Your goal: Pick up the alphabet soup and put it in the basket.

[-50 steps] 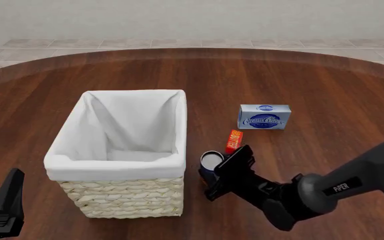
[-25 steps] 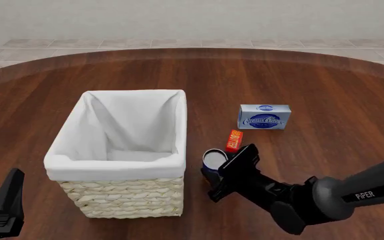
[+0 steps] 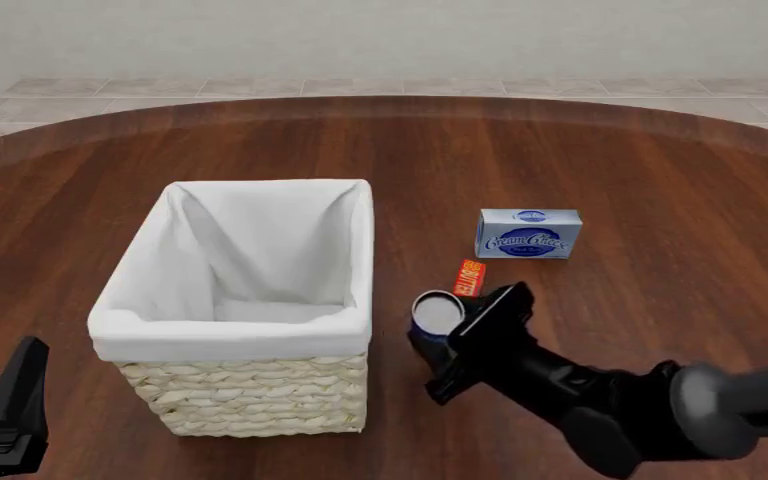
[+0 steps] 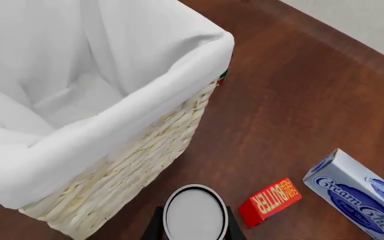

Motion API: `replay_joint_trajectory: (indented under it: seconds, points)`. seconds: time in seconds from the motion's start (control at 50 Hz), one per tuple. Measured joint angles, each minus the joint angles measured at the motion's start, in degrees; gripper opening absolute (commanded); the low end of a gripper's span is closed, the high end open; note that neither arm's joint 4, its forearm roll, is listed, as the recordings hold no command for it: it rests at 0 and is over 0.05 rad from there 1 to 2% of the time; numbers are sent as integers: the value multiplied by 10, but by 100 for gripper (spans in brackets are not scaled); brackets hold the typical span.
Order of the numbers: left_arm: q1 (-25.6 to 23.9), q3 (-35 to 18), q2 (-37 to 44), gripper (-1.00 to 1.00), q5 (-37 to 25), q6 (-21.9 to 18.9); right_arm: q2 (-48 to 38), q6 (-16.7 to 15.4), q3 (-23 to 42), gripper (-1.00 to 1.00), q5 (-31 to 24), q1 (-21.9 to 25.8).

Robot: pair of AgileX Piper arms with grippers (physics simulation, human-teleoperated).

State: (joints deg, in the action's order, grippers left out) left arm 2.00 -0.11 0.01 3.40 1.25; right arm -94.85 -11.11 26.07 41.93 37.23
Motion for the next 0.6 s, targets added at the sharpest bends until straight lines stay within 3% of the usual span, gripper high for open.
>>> replay_joint_trajectory:
  seconds: [0.6]
  points:
    - [0,0,0,100,0,0,106,23,-20,-100,-49,-7]
